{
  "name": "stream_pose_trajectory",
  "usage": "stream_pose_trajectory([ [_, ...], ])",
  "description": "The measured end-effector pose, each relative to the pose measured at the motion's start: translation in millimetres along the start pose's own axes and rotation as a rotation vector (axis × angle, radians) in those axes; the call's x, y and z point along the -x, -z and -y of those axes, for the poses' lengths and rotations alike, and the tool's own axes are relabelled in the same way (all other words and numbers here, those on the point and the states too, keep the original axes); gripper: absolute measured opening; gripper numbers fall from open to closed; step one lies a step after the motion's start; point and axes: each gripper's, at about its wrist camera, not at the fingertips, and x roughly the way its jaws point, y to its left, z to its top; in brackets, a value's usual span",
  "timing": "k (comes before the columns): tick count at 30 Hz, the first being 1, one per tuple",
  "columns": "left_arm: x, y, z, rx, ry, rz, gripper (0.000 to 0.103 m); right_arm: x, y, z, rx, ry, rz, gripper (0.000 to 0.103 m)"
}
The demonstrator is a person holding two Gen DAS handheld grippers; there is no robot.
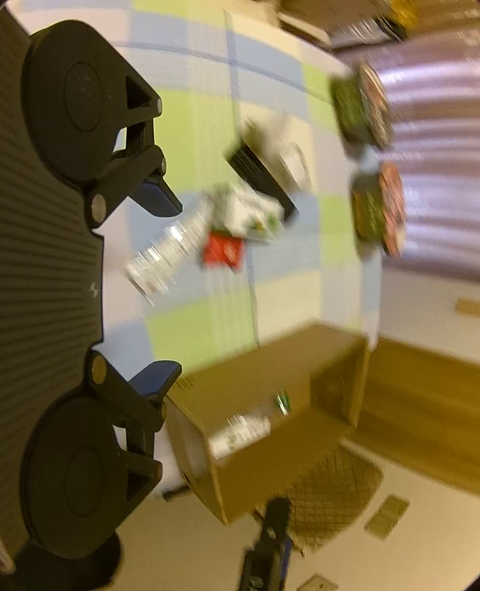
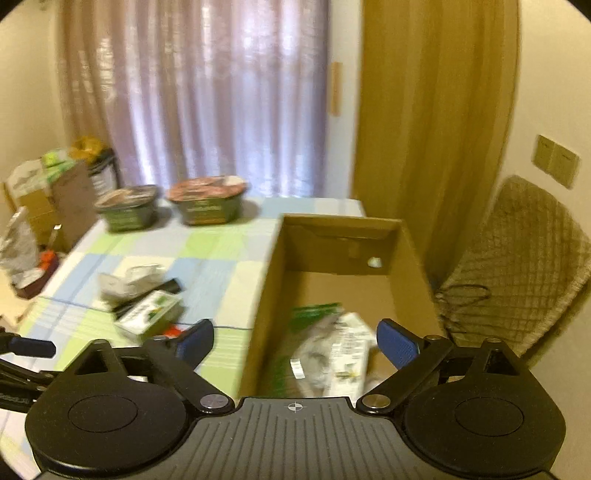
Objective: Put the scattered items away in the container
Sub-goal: 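Move both tools back over the items on the table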
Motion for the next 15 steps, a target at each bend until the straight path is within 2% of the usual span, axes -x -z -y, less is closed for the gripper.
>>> stream_pose_trajectory([
  [8, 23, 46, -75, 0.091, -0.087, -0.039, 0.089, 7, 19, -61, 0.056, -0.106, -0.042, 0.098],
  [15, 28, 57, -104, 0.110, -0.084, -0.058, 0.090, -12, 42, -111, 0.159, -0.202, -0.124, 0.098],
])
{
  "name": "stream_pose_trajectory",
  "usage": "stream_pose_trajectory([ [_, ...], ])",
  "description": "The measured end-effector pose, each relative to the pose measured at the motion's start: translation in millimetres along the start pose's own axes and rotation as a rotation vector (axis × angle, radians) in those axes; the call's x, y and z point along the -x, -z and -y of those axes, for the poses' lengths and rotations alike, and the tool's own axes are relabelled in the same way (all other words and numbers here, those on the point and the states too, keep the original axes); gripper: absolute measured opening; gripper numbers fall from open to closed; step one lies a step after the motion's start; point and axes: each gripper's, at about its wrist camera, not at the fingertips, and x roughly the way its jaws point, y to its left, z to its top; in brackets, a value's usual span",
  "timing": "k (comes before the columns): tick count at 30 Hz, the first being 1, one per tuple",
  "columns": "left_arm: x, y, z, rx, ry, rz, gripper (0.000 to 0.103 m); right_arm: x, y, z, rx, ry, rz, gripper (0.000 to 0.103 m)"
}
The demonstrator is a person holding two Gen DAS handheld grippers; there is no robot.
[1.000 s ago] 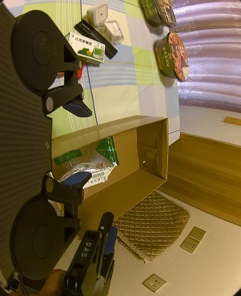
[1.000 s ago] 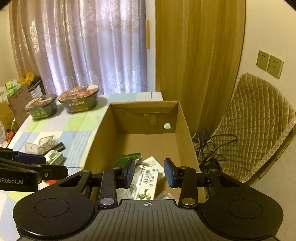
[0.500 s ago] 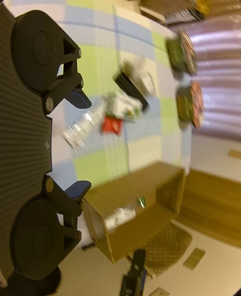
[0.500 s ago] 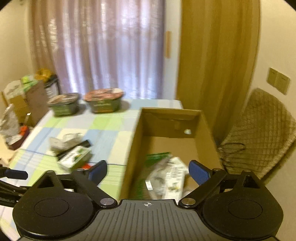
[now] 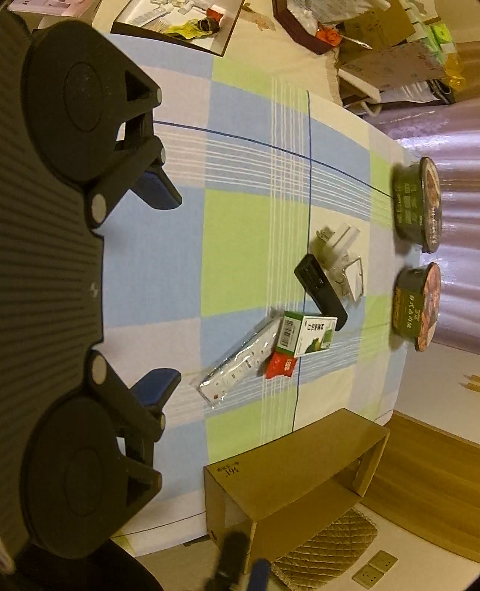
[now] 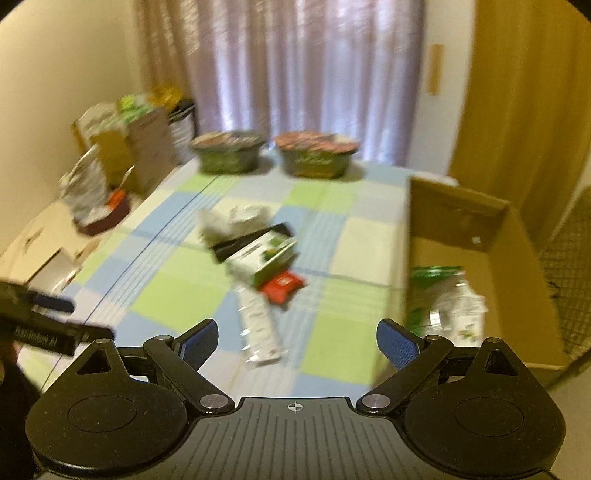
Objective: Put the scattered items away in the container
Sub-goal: 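Move both tools back over the items on the table, then grasp the green-white medicine box with the left gripper while the right grasps the wrapped white remote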
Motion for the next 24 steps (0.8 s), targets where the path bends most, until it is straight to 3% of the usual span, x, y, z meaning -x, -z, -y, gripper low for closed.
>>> stream_pose_trajectory([
  [13, -67, -43, -5, -0.052, 0.050, -0.070, 0.090, -101, 14, -21, 0.103, -0.122, -0.168, 0.097],
  [24, -144, -98, 30, -0.149, 0.105, -0.049, 0.085, -166, 16, -1, 0.098, -0.161, -0.194, 0.097],
])
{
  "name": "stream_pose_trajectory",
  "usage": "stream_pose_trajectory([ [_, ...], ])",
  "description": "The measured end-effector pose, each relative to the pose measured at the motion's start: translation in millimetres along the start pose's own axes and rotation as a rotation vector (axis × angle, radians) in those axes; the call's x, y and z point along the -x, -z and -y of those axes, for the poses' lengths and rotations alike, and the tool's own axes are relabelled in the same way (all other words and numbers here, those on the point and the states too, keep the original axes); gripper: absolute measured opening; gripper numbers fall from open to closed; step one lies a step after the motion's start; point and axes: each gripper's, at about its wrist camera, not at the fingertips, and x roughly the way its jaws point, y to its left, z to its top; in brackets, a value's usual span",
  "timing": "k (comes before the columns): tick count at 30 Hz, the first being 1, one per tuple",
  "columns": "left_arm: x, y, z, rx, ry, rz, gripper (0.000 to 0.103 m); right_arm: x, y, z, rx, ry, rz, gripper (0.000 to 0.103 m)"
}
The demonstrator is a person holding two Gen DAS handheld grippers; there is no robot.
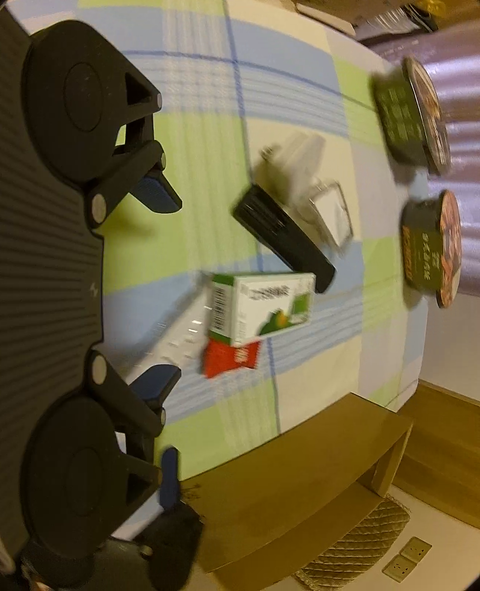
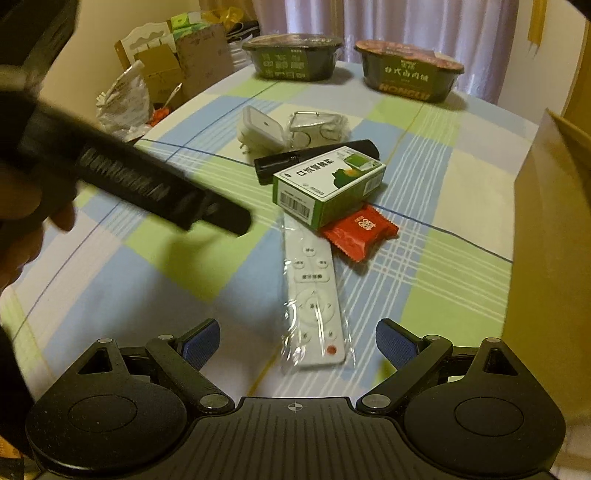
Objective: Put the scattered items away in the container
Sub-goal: 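Grasp the green-white medicine box with the left gripper while the right grasps the wrapped white remote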
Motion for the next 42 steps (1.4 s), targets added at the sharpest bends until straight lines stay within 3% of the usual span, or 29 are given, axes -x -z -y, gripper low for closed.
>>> stream_pose_trajectory([
  [5, -34, -22, 15, -0.060, 0.025, -0.007, 0.073, -22, -5, 6, 0.034, -0.011, -0.022, 0.097],
  [7, -47, -28, 17, -0.071, 0.015, -0.018, 0.070, -29, -7, 7, 0.052, -0.020, -0.025, 0.089],
  [8, -51, -30, 17, -0.070, 0.010, -0.019, 0.066, -33, -8, 8, 0.058, -0.027, -0.033, 0.077],
  [11, -65, -36, 14, -0.056, 0.009, -0.027, 0.054, -42, -10, 8, 0.060, -0.021, -0.037, 0.076],
  [13, -70, -38, 11, -0.057, 0.008, -0.034, 0.053, -46, -11, 8, 0.049, -0.016, -0.036, 0.076],
  [14, -71, -38, 11, -0.061, 0.008, -0.033, 0.053, -47, -10, 8, 0.043, -0.009, -0.032, 0.071],
  [15, -70, -38, 10, -0.064, 0.010, -0.030, 0.053, -46, -10, 7, 0.042, 0.004, -0.024, 0.056],
  [17, -65, -35, 9, -0.071, 0.007, -0.027, 0.053, -44, -10, 8, 0.029, 0.012, -0.025, 0.043],
  [24, -20, 6, -4, -0.075, -0.006, -0.030, 0.052, -21, 12, -4, -0.028, -0.002, -0.077, 0.043],
  [31, 25, 72, -7, -0.090, -0.020, -0.115, 0.052, 12, 59, -40, -0.019, -0.031, -0.147, 0.044],
  [32, 28, 78, -6, -0.090, -0.027, -0.122, 0.052, 13, 61, -43, -0.009, -0.032, -0.145, 0.056],
  [33, 30, 81, -7, -0.085, -0.035, -0.124, 0.054, 15, 60, -45, -0.007, -0.027, -0.135, 0.074],
  [34, 32, 83, -7, -0.078, -0.040, -0.126, 0.055, 16, 59, -45, -0.008, -0.021, -0.122, 0.081],
  [42, 16, 70, -5, -0.100, -0.056, -0.133, 0.060, 0, 43, -45, 0.019, -0.003, -0.090, 0.082],
])
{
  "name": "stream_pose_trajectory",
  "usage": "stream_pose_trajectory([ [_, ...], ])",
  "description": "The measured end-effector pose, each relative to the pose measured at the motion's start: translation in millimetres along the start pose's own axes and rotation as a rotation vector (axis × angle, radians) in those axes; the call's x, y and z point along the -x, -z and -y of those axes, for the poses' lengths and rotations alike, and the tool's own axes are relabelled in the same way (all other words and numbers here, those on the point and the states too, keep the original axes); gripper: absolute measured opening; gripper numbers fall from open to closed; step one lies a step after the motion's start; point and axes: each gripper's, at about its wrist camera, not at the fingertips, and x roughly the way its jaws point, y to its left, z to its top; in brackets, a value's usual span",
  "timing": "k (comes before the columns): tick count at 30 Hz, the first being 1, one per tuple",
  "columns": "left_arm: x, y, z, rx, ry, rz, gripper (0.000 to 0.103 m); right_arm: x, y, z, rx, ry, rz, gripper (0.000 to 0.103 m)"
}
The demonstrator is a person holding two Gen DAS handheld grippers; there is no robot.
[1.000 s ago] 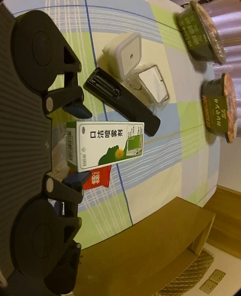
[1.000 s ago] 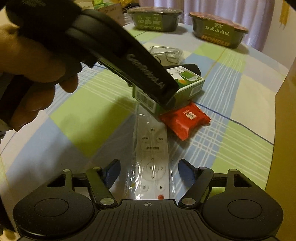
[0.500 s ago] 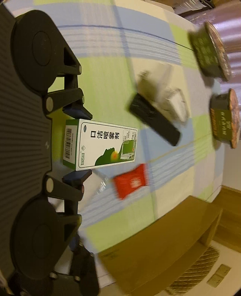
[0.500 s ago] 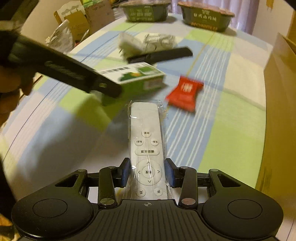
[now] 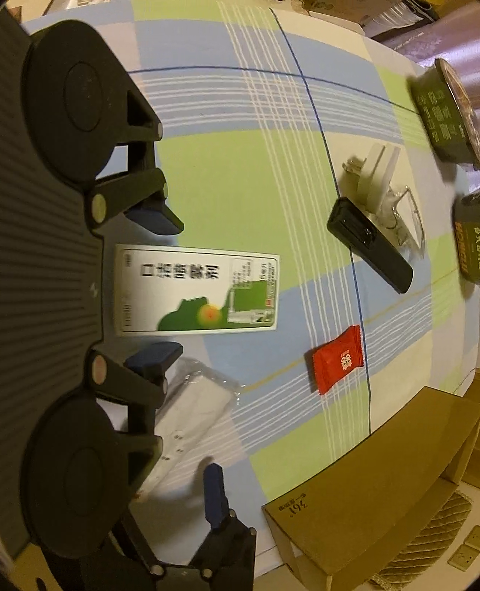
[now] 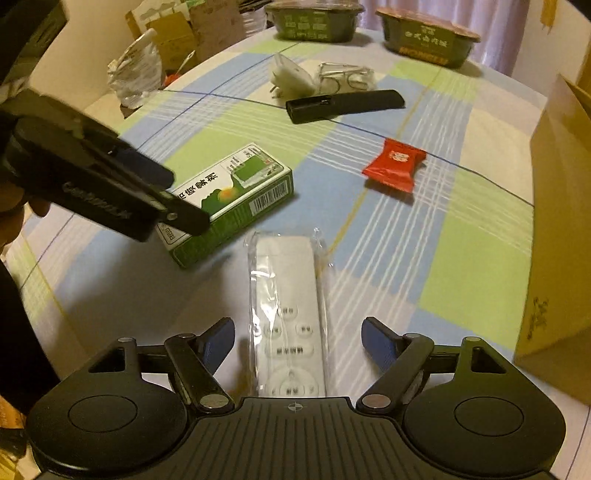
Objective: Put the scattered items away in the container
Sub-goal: 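Grasp the green-white medicine box with the left gripper while the right grasps the wrapped white remote, then lift the held medicine box and white remote and carry both over the cardboard box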
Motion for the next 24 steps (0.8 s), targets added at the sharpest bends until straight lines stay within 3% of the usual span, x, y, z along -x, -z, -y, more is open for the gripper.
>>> stream_pose_trajectory([
  [5, -18, -8, 3, -0.026, -0.014, -0.023, 0.060, -15, -2, -3, 0.012, 0.002, 0.010, 0.081],
  [8, -23, -8, 5, -0.033, -0.021, -0.028, 0.051, -17, -1, -5, 0.036, 0.034, 0.034, 0.063],
  [12, -21, -2, 8, -0.028, -0.043, -0.018, 0.051, -15, -1, -1, 0.023, 0.050, 0.052, 0.043],
  [24, 4, 35, 14, 0.031, -0.056, -0.019, 0.051, 3, 17, -3, -0.052, 0.058, 0.026, 0.041],
])
